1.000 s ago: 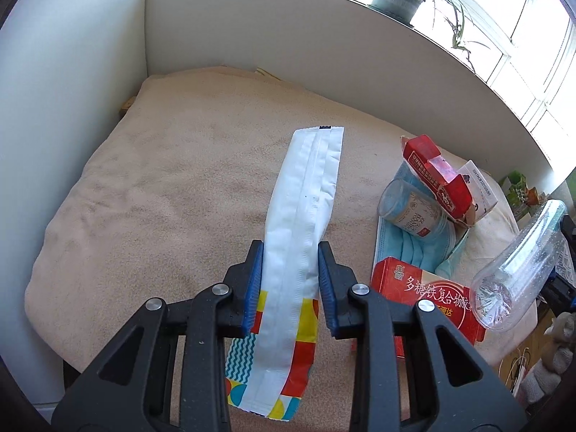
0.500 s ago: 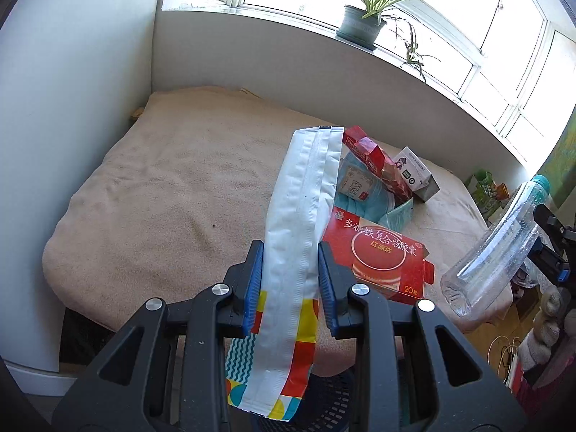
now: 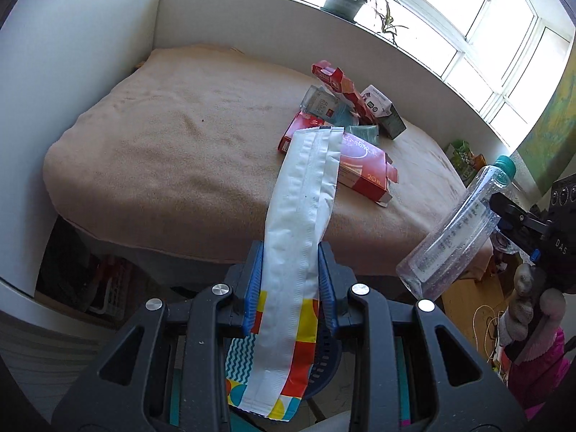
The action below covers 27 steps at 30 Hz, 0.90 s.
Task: Collect trash
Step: 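Carry the bottle and wrapper strip down over the blue wastebasket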
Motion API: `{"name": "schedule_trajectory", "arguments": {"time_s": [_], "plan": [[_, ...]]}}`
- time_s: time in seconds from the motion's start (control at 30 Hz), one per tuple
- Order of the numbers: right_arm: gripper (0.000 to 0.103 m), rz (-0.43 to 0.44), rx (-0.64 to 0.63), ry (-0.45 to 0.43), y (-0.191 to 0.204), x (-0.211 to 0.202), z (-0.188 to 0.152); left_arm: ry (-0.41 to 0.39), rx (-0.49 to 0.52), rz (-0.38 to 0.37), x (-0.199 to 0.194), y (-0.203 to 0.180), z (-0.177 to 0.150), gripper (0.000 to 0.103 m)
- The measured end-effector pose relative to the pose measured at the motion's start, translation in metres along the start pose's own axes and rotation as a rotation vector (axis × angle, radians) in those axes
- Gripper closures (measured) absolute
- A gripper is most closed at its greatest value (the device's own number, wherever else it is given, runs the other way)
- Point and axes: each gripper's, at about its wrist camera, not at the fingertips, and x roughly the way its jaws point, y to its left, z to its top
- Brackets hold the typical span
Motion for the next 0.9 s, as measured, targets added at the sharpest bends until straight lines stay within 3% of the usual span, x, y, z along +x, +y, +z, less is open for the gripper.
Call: {"name": "schedule_trajectory", "arguments": {"time_s": [0.27,0.9], "plan": [[0.043,-0.035,-0.02,0.079,-0.002,0.008,-0.046,0.104,-0.021,-0.029,0.015,-0.004,-0.051,0.074],[0.043,-0.143,-0.121,0.254,-0.005,0.056,-0.136,0.388,-0.11,-0.026,0.106,0.004,-0.139,0.074]]}}
